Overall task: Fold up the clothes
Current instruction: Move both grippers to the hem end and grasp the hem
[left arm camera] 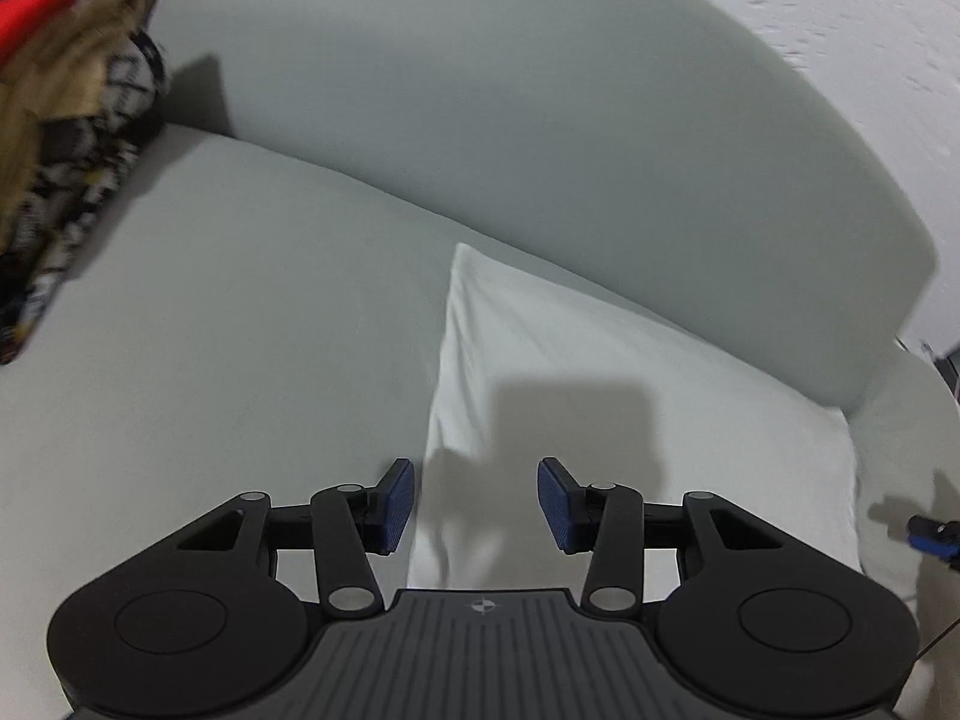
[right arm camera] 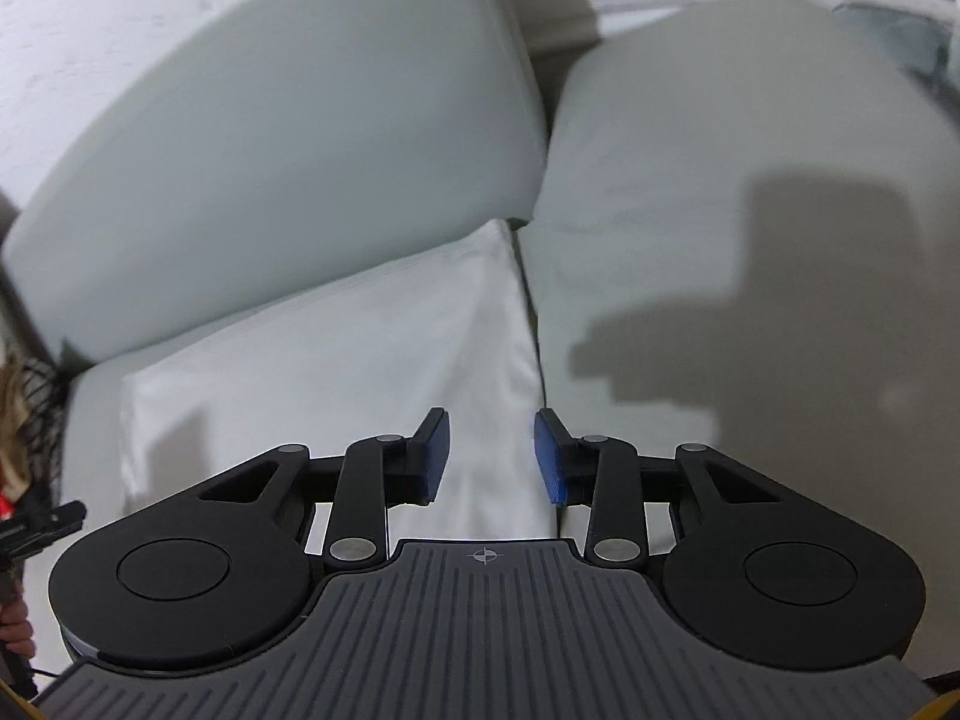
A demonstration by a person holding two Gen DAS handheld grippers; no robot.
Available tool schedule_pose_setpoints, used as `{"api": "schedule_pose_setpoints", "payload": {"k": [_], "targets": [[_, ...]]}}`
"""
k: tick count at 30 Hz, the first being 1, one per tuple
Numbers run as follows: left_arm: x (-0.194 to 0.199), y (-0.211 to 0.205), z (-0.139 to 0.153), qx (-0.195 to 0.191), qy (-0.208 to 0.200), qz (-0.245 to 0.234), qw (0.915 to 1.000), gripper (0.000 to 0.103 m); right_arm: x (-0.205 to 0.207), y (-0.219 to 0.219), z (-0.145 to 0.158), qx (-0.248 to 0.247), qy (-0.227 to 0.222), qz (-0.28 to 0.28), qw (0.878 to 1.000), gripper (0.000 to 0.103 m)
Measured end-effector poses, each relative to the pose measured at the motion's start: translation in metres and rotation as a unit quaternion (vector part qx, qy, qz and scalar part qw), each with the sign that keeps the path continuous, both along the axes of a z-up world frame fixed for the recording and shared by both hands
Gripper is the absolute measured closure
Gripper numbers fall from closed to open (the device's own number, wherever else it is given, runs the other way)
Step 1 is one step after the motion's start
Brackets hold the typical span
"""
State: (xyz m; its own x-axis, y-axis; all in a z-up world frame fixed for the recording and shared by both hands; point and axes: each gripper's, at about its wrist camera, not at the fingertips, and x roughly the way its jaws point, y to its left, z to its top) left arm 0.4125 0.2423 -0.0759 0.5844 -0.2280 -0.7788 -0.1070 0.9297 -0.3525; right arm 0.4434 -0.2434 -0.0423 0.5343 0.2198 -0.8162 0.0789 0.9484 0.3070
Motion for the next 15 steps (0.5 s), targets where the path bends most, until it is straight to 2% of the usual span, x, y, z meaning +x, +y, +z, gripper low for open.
{"api": "schedule_pose_setpoints", "payload": {"k": [4,8,12,14,15], "targets": [[0.046,0.002,-0.022,0.001,0.003,-0.019,0.9998,0.06,0.054,0.001,-0.033,-0.009,0.011,-0.006,1.0,0.063],[0.079,0.001,-0.033,0.0,-0.007,-0.037,0.9993,0.06,0.104,0.001,-0.047,-0.031,0.0,0.006,1.0,0.06],[0.1,-0.002,-0.032,0.005,-0.02,-0.059,0.9981,0.062,0.138,0.0,-0.063,-0.01,0.005,0.02,1.0,0.062],[0.105,-0.006,-0.031,0.024,-0.022,-0.068,0.9971,0.07,0.146,0.006,-0.067,-0.018,0.0,0.03,0.999,0.066],[0.107,-0.007,-0.031,0.038,-0.023,-0.07,0.9965,0.081,0.149,0.009,-0.068,-0.023,-0.002,0.035,0.999,0.07]]}}
